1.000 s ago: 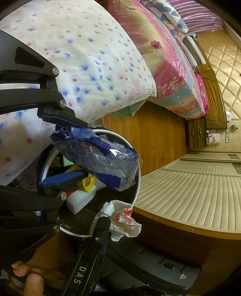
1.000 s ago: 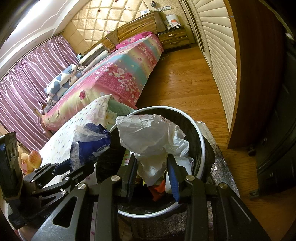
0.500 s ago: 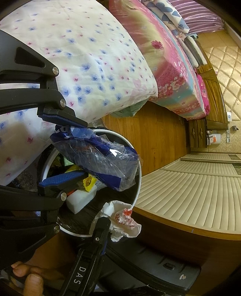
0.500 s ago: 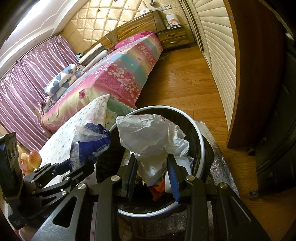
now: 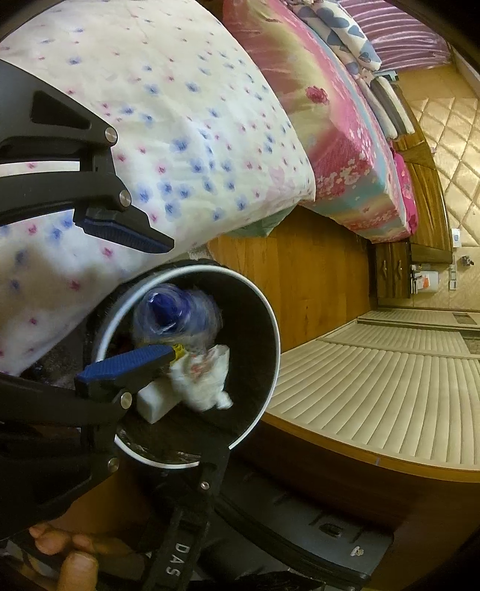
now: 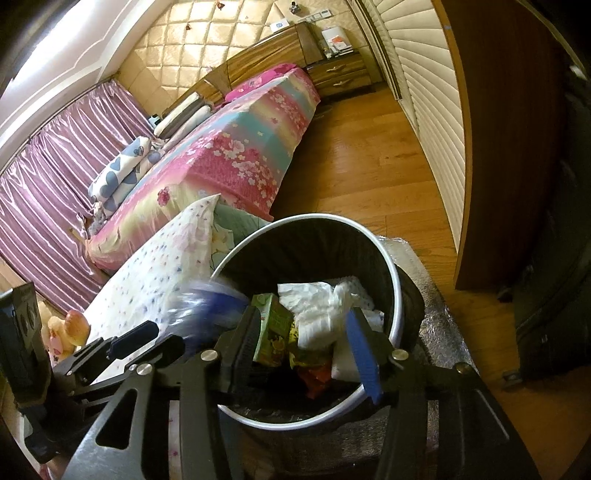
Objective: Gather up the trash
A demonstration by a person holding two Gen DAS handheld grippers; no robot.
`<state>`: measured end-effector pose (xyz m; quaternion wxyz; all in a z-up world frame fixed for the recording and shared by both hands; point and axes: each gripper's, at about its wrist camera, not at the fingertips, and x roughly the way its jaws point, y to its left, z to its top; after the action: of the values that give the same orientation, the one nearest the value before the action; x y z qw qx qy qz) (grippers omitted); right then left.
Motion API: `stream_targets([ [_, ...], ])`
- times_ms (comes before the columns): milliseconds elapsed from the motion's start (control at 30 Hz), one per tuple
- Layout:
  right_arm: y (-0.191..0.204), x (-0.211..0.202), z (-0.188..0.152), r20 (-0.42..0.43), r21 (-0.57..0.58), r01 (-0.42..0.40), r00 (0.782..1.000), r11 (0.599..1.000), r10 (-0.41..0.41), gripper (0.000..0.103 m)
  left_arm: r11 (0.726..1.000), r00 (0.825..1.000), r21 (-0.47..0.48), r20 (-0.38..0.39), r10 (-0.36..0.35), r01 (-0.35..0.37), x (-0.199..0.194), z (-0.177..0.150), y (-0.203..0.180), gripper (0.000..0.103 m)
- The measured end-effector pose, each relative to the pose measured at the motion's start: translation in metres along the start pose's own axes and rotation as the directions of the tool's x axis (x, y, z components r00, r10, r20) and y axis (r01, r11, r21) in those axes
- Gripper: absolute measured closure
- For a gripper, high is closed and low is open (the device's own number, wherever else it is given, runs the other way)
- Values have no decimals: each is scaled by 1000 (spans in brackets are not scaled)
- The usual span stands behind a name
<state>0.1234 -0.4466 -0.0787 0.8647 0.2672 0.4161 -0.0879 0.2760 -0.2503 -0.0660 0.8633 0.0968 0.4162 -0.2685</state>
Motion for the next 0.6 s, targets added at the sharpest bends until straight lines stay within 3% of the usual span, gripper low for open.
stream_targets([
  [233, 13, -17, -11, 27, -7, -23, 999, 1000, 23, 44, 999, 1000, -45, 29, 3, -1, -27, -23, 10, 51],
  [333, 20, -27, -20, 49, -11, -33, 998, 999, 33, 35, 997, 999, -74, 48, 9, -5, -41, -35, 17, 51],
  [600, 44, -47, -44, 96, -30, -45, 994, 999, 48, 26, 987, 990, -162, 136, 39, -17, -94, -81, 38, 50],
])
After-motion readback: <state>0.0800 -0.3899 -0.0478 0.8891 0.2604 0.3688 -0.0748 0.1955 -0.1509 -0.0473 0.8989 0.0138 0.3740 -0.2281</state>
